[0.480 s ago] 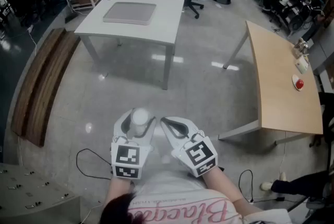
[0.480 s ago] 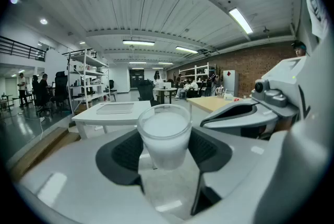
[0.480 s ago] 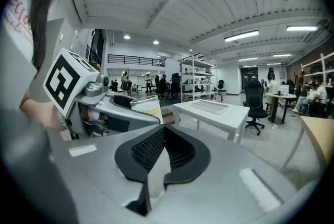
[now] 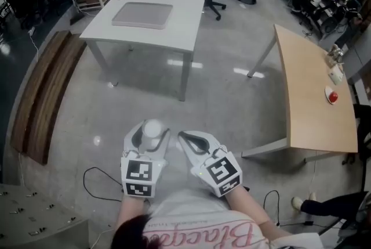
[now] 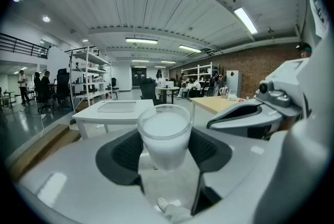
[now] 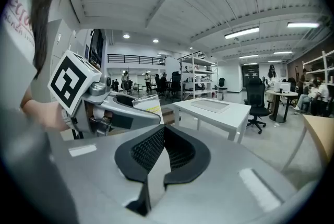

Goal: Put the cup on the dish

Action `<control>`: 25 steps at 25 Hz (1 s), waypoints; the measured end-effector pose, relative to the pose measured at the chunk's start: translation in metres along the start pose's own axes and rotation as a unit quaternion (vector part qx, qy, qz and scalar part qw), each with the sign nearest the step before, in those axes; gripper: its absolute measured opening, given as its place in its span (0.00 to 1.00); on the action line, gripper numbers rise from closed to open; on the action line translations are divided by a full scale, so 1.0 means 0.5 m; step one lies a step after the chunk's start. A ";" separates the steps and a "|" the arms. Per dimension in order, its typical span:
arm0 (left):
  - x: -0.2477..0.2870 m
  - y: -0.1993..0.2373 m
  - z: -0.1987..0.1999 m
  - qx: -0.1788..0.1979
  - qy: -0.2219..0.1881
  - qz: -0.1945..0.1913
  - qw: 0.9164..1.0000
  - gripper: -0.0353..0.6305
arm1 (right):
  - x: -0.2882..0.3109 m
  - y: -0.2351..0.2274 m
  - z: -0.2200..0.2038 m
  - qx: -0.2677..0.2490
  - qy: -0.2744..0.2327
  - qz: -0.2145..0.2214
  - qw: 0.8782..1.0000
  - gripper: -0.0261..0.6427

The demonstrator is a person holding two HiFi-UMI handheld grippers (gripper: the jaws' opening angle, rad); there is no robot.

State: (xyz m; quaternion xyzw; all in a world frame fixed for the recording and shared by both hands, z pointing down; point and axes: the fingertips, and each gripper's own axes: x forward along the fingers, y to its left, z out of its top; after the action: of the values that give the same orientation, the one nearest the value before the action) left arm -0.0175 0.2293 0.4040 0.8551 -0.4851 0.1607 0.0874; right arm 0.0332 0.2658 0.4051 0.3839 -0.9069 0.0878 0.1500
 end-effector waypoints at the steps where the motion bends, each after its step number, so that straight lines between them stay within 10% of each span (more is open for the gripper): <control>1: 0.007 0.006 0.003 -0.001 0.000 0.002 1.000 0.45 | 0.005 -0.005 0.002 -0.001 0.000 0.001 1.000 0.04; 25: 0.278 0.202 0.109 -0.021 -0.002 0.010 1.000 0.45 | 0.249 -0.231 0.097 -0.028 0.023 0.014 0.999 0.04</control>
State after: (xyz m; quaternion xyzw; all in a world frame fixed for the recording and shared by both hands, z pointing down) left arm -0.0272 0.0494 0.4023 0.8485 -0.4972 0.1491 0.1029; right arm 0.0247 0.0893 0.4069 0.3644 -0.9106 0.0736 0.1805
